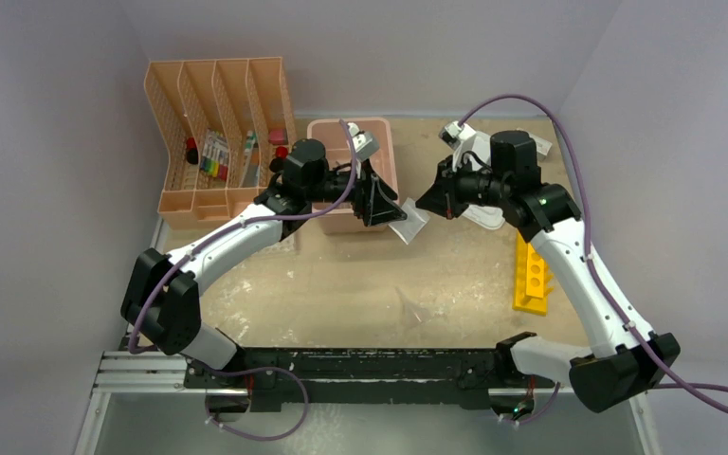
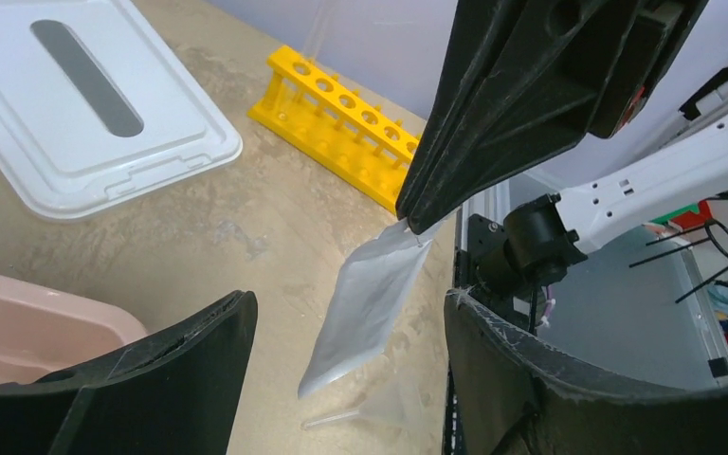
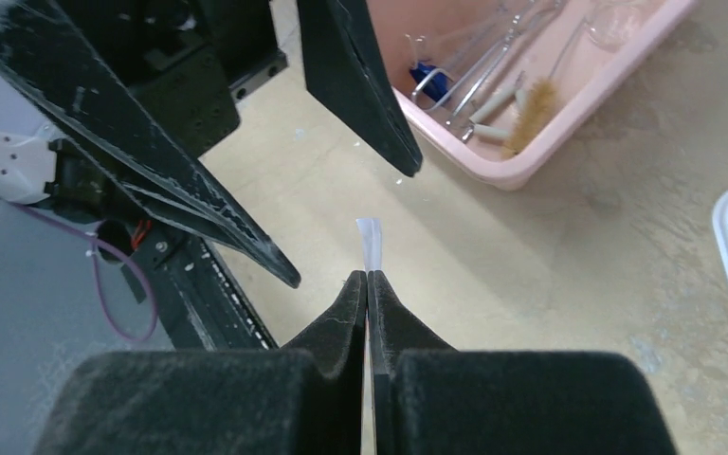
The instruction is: Organize the chemistry lab equipment
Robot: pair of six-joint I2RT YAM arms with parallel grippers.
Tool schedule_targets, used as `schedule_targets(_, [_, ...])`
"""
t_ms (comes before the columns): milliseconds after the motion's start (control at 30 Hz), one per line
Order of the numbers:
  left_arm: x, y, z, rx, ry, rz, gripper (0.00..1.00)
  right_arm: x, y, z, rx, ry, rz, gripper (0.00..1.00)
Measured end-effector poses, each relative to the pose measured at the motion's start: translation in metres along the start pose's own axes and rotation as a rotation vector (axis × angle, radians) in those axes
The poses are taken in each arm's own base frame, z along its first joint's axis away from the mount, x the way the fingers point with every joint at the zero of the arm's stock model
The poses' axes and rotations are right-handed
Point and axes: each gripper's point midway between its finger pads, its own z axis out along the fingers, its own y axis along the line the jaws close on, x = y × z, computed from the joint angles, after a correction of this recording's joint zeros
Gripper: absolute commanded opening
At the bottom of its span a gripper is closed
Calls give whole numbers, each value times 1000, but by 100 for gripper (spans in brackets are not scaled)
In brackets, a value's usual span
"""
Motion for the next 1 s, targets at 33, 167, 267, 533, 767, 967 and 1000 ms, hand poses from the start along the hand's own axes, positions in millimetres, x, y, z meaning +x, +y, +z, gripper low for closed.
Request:
schedule_targets(33, [1,-1,0,8,5,5,72,-1,2,0,-14,0,-2,0])
schedule_targets(167, [7,-2,1,35,26,24,71,-4,12,0,-70,7,-7,0])
schedule_targets(267, [18,-2,6,83,62,13,68,-5,18,-1,-107,14,-12,0])
schedule_targets(533, [36,-6,10,149,120,-14,32,-7,26,1,-165,32,-17,0])
schedule_targets(767, [36,-17,6,216,137,-2,0,-9,23,3,-154,32,-19,0])
schedule_targets(967, [35,-3,0,168,146,-4,0,-13,3,5,-34,16,7,59])
schedule_targets(1000, [34,3,-2,147,146,-8,0,-13,-1,5,-5,14,16,63])
